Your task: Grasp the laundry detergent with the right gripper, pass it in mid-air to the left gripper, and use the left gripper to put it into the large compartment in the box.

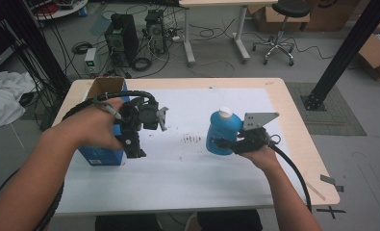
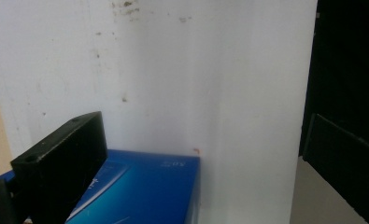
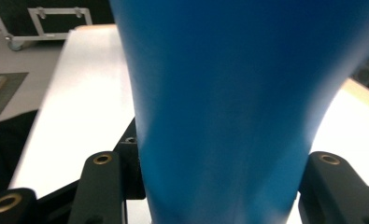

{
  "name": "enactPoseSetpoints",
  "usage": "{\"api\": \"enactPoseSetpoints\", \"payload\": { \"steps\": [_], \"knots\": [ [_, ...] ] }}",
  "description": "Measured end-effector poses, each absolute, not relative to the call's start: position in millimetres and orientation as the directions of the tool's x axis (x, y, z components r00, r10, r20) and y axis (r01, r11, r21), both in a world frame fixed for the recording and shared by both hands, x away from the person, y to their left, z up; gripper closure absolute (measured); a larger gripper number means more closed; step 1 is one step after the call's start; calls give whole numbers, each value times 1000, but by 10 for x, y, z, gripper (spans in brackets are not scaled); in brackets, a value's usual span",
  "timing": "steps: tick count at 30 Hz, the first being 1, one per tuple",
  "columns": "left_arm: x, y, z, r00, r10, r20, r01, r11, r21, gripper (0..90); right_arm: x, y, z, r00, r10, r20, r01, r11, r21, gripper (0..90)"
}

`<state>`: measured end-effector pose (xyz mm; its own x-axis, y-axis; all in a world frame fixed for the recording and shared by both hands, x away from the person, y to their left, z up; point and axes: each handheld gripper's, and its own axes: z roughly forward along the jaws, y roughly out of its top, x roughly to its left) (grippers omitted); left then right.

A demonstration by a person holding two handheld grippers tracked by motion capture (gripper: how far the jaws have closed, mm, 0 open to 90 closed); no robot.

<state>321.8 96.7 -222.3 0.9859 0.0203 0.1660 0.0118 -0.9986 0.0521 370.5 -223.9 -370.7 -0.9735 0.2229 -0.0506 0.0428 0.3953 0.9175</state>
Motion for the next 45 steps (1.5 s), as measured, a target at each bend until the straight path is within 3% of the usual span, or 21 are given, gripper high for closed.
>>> {"api": "enactPoseSetpoints", "payload": {
  "steps": [11,22,45],
  "knots": [
    [3200,839,-2177,987,8,159,-1,-998,57,1,3416,-2035,-3437,-987,144,-75,-8,417,909,452],
    [3142,692,-2155,991,-1,134,-8,-999,49,1,3270,-1552,-3667,-999,46,-29,-9,397,918,452],
    [3105,535,-2359,997,-19,74,-20,-1000,18,3,3208,-817,-3934,-1000,-11,-24,-27,379,925,451]
  ]
}}
